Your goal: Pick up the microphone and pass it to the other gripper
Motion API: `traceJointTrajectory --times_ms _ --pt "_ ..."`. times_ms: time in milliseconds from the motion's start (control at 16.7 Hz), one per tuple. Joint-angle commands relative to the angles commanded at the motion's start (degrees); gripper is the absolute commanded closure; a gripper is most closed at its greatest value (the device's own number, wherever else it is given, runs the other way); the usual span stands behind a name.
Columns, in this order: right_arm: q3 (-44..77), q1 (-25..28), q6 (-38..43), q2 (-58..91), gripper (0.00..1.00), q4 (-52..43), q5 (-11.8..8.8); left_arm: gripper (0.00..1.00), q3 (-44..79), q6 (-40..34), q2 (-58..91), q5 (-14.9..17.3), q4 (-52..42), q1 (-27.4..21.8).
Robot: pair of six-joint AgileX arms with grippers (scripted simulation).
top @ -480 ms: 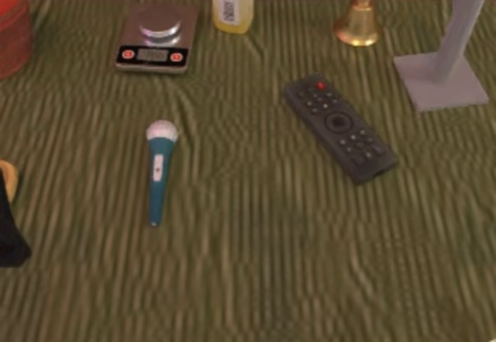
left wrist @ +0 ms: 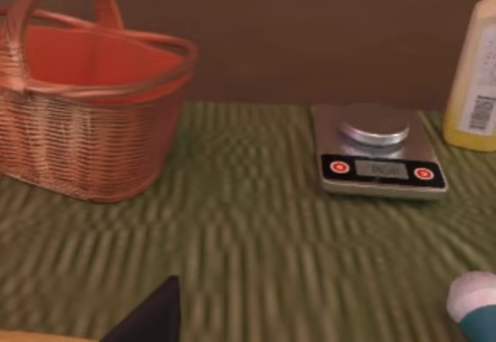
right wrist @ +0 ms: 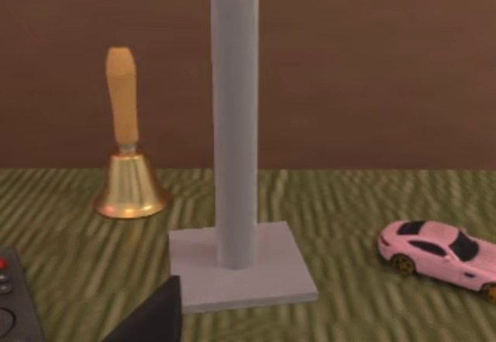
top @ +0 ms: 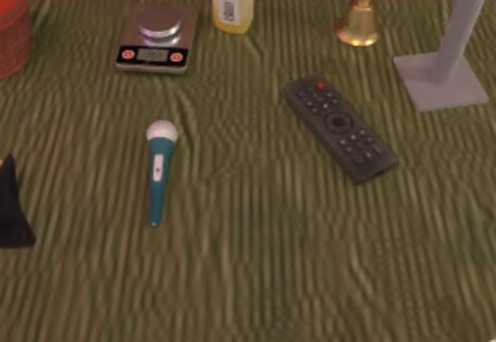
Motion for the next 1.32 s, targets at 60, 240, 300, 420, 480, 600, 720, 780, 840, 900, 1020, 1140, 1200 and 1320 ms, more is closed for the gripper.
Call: traceJointTrajectory --times_ms 60,240,300,420,480,600,720,780,840,900,1020,1140,1200,1320 --pt "0.0 0.0 0.0 0.0 0.0 0.0 0.0 0.0 3.23 -0.98 4.23 -0.11 -2.27 -1.01" --pt "0.0 0.0 0.0 0.0 0.0 0.0 0.0 0.0 14.23 -4.31 19.98 -0.52 -10.23 -4.45" --pt "0.0 0.0 0.0 0.0 0.0 0.0 0.0 0.0 18.14 -5.5 25.95 -0.66 -13.13 -5.71" --pt "0.0 0.0 0.0 0.0 0.0 0.0 0.0 0.0 26.04 -7.9 38.34 -0.92 -19.08 -8.28" --pt "0.0 0.0 0.0 0.0 0.0 0.0 0.0 0.0 29.99 -9.1 44.52 -1.04 -22.06 -9.58" --pt "0.0 0.0 0.0 0.0 0.0 0.0 0.0 0.0 37.65 -11.42 56.3 -1.23 -27.85 -12.13" --pt "0.0 0.0 0.0 0.0 0.0 0.0 0.0 0.0 44.87 -13.61 66.82 -1.4 -33.23 -14.52" --pt "0.0 0.0 0.0 0.0 0.0 0.0 0.0 0.0 48.26 -14.63 71.46 -1.48 -35.68 -15.62" --pt "0.0 0.0 0.0 0.0 0.0 0.0 0.0 0.0 51.44 -15.58 75.7 -1.55 -37.94 -16.66" --pt "0.0 0.0 0.0 0.0 0.0 0.0 0.0 0.0 54.42 -16.46 79.57 -1.6 -40.01 -17.63" --pt "0.0 0.0 0.0 0.0 0.0 0.0 0.0 0.0 59.63 -17.97 86.18 -1.71 -43.47 -19.28" --pt "0.0 0.0 0.0 0.0 0.0 0.0 0.0 0.0 63.48 -19.07 91.12 -1.83 -45.89 -20.45" --pt "0.0 0.0 0.0 0.0 0.0 0.0 0.0 0.0 64.82 -19.44 92.81 -1.87 -46.69 -20.85" --pt "0.0 0.0 0.0 0.0 0.0 0.0 0.0 0.0 66.18 -19.82 94.43 -1.9 -47.49 -21.27"
